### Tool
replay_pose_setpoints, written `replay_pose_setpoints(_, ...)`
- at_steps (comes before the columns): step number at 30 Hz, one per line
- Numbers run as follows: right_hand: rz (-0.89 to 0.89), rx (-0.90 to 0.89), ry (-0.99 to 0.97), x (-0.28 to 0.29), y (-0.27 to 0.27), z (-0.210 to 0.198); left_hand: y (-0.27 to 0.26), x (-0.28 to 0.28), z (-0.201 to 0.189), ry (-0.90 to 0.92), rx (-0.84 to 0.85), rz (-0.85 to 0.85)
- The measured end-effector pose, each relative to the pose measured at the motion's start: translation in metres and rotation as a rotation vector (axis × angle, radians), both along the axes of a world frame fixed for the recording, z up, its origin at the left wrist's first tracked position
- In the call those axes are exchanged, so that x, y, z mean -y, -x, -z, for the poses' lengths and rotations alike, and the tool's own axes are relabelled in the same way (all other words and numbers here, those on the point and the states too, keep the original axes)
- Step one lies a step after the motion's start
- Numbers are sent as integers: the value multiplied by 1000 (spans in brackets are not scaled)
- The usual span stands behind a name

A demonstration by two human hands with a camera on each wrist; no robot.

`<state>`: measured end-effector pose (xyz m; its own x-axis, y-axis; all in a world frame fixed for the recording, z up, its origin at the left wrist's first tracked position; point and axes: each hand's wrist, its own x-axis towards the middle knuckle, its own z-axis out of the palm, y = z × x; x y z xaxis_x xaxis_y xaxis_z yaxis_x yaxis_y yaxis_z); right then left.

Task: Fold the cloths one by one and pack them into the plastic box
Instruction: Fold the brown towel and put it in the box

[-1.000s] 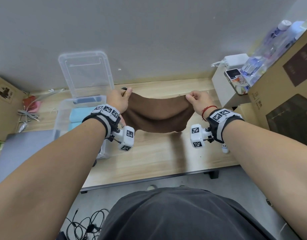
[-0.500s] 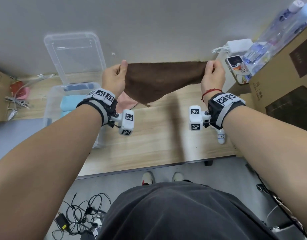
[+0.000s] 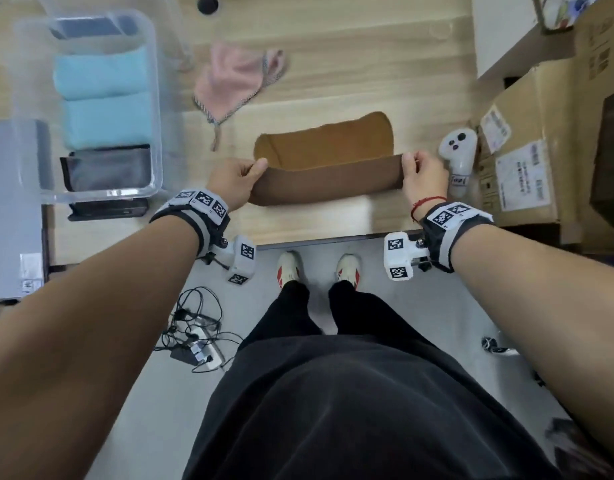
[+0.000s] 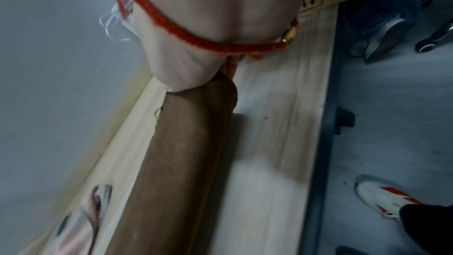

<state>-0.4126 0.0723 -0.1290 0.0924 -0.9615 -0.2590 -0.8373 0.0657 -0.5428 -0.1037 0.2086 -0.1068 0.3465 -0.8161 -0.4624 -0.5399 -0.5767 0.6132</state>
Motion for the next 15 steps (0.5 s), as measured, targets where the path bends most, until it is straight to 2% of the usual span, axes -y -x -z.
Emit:
replay_pose_setpoints(3,-66,9,-11,-15,8,13,4,-20,21,-80,15,13)
replay_pose_setpoints(15,-114,80,60,14,-14,9,-2,-5,35,51,22,-140)
